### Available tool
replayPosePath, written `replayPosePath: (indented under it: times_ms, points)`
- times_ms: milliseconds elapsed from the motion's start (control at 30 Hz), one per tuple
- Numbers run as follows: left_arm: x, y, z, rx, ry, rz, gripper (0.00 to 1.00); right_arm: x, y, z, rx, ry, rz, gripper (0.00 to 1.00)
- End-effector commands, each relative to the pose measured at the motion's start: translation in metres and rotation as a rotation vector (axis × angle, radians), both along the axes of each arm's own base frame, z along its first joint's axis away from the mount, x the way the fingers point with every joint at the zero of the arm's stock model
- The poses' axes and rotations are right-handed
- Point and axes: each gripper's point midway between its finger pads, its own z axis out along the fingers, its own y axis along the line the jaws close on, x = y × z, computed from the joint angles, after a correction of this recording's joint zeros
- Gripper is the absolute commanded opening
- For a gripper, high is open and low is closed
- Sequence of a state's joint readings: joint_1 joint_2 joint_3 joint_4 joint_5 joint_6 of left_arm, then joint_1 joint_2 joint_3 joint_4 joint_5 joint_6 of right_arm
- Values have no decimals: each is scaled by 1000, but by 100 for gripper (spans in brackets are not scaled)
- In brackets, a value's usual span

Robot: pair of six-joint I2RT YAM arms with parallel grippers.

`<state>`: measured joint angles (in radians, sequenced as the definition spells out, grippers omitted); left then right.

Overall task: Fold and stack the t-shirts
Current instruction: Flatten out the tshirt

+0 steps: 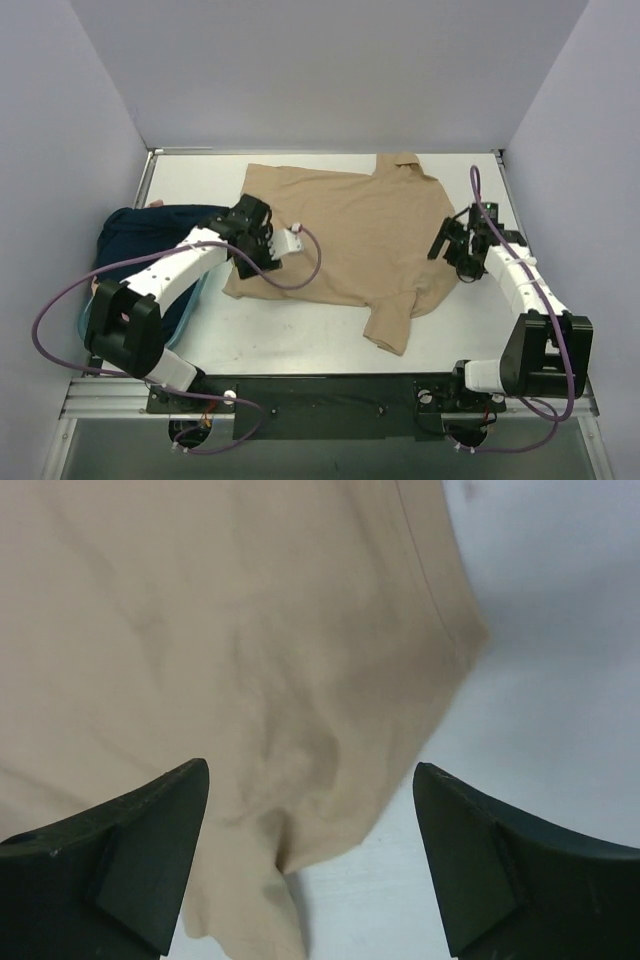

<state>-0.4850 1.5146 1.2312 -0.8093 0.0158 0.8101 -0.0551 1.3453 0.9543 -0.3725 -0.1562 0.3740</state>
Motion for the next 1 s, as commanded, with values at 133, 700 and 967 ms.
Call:
replayPosePath:
  times_ms: [133, 700, 967]
  points:
    - [-23, 20, -71, 93, -8, -65, 69, -58, 10, -64, 106, 170, -114, 68]
    - [-1, 43, -102, 143, -50, 71, 0, -54, -10, -56, 136, 178, -113, 0]
    - [4, 46, -71, 84, -141, 182, 0, -23, -20, 9, -8, 52, -64, 0]
